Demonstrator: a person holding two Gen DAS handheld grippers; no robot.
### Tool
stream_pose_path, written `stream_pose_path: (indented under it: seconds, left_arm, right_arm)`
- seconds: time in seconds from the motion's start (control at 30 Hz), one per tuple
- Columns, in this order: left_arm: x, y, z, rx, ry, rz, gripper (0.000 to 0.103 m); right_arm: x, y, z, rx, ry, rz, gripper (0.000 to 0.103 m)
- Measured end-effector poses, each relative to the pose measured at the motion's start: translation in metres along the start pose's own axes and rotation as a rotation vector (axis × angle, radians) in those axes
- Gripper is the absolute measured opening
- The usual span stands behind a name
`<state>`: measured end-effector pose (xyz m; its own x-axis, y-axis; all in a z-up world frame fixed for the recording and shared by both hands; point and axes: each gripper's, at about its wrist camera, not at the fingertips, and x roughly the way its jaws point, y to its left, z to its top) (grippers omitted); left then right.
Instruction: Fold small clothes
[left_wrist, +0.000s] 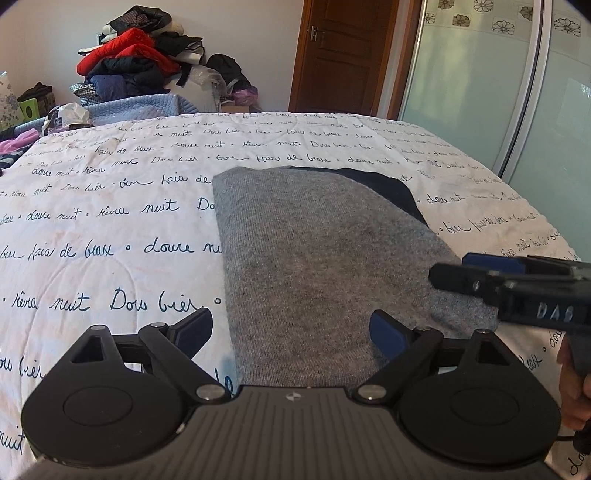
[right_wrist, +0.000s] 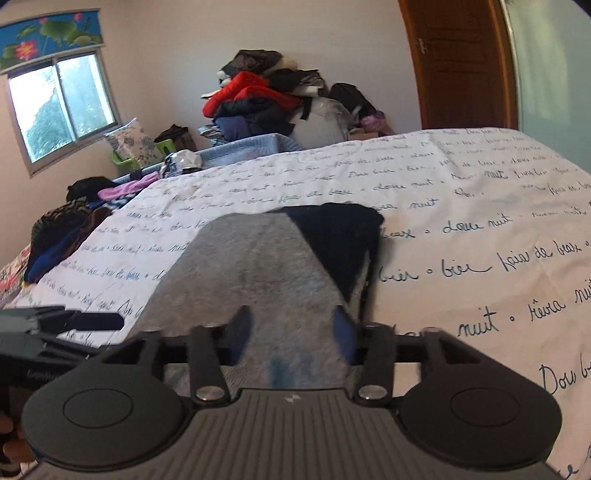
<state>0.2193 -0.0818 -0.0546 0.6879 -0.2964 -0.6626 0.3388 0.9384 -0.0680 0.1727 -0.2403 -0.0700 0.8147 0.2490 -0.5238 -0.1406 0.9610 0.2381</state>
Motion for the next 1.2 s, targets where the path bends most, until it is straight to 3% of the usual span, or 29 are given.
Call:
stream_pose_path:
  seconds: [0.1,0.3,0.4,0.47,0.73,0.87,1.0,1.2]
  left_arm:
    - [-0.001,0.000,-0.003,-0.001,0.000,0.000,0.091]
    - [-0.008,0.007,-0.011,-0.034,0.014,0.001,0.091]
    - [-0.014,0.010,-0.019,-0.052,0.028,0.015,0.092]
    - [-0.018,0.012,-0.024,-0.067,0.033,0.029,0.092]
    - [-0.030,0.021,-0.040,-0.138,0.022,0.000,0.093]
    - [-0.023,0.040,-0.031,-0.228,-0.001,-0.113,0.095]
    - [0.008,0.056,-0.023,-0.323,0.075,-0.255,0.096]
    - [0.035,0.076,-0.020,-0.429,0.041,-0.401,0.092]
  right_arm:
    - [0.007,0.001,-0.004,-0.004,0.029,-0.070,0.063]
    - [-0.014,-0.004,-0.013,0.103,0.019,-0.042,0.064]
    - [-0.028,0.007,-0.022,0.083,0.026,-0.051,0.074]
    - [-0.036,0.015,-0.028,0.073,0.030,-0.043,0.086]
    - [-0.043,0.023,-0.039,0.056,0.045,-0.063,0.091]
    - [-0.032,-0.025,-0.033,0.279,0.028,0.044,0.091]
    - [0.000,-0.073,-0.032,0.482,0.087,0.198,0.091]
    - [0.040,-0.087,-0.022,0.526,0.123,0.421,0.092]
